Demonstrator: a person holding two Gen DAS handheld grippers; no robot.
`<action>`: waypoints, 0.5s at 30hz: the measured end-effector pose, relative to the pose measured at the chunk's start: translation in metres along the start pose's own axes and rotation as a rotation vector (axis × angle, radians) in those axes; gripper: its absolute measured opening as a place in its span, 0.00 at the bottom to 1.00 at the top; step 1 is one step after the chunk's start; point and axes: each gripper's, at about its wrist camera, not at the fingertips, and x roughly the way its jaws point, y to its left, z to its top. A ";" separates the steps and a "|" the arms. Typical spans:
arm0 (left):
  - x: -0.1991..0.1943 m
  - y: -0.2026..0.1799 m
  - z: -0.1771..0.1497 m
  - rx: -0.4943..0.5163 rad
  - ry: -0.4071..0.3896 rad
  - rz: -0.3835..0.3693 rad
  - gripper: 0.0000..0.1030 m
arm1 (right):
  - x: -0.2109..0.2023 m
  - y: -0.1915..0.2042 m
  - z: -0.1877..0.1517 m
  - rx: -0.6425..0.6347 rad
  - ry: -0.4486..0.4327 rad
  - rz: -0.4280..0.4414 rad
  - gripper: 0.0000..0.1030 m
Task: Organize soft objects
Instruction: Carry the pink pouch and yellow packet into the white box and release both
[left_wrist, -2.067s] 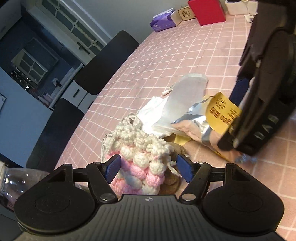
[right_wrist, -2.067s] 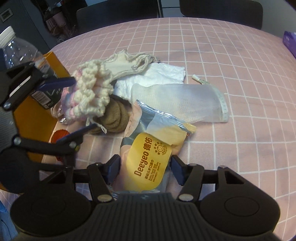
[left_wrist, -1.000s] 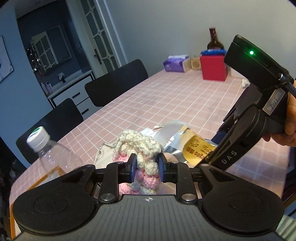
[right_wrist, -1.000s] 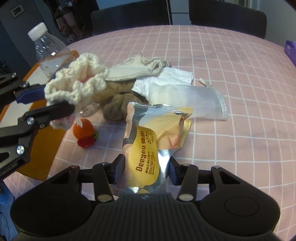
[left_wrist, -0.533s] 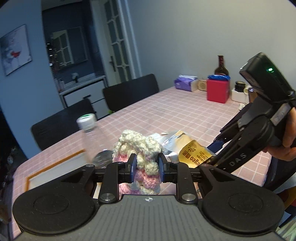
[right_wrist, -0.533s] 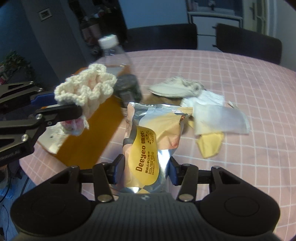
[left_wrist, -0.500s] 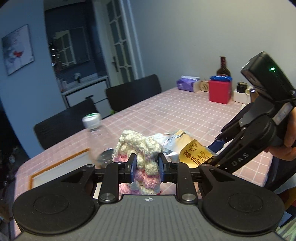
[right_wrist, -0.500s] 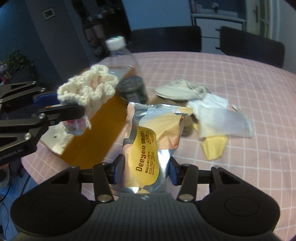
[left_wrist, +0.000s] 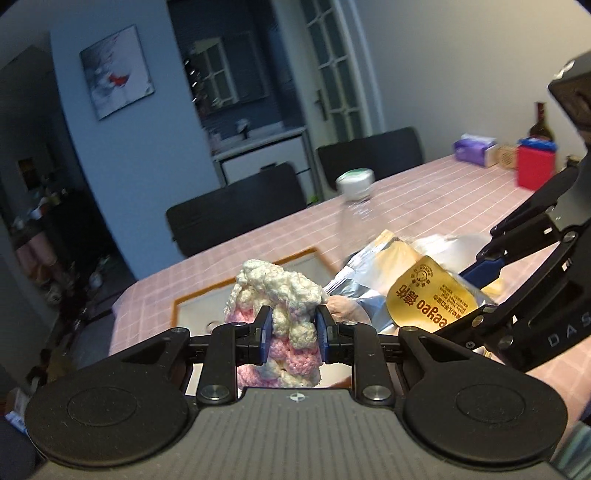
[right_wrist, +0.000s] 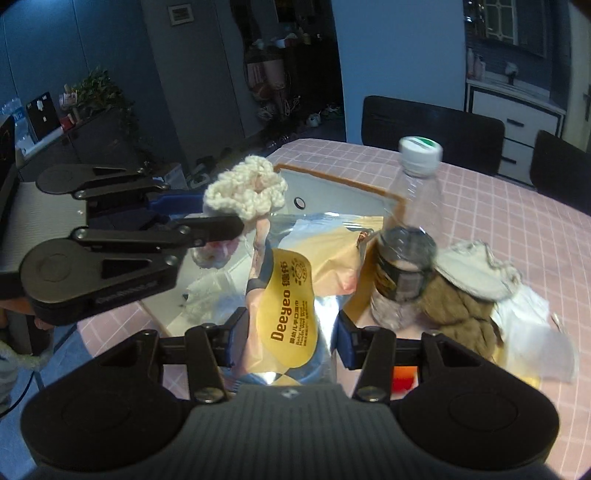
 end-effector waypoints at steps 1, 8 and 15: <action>0.005 0.004 -0.001 -0.002 0.009 0.011 0.27 | 0.008 0.003 0.004 -0.015 0.002 -0.010 0.47; 0.040 0.028 -0.010 -0.035 0.099 0.053 0.27 | 0.069 0.016 0.030 -0.095 0.044 -0.081 0.47; 0.060 0.041 -0.025 -0.083 0.197 0.006 0.27 | 0.115 0.017 0.039 -0.146 0.118 -0.116 0.47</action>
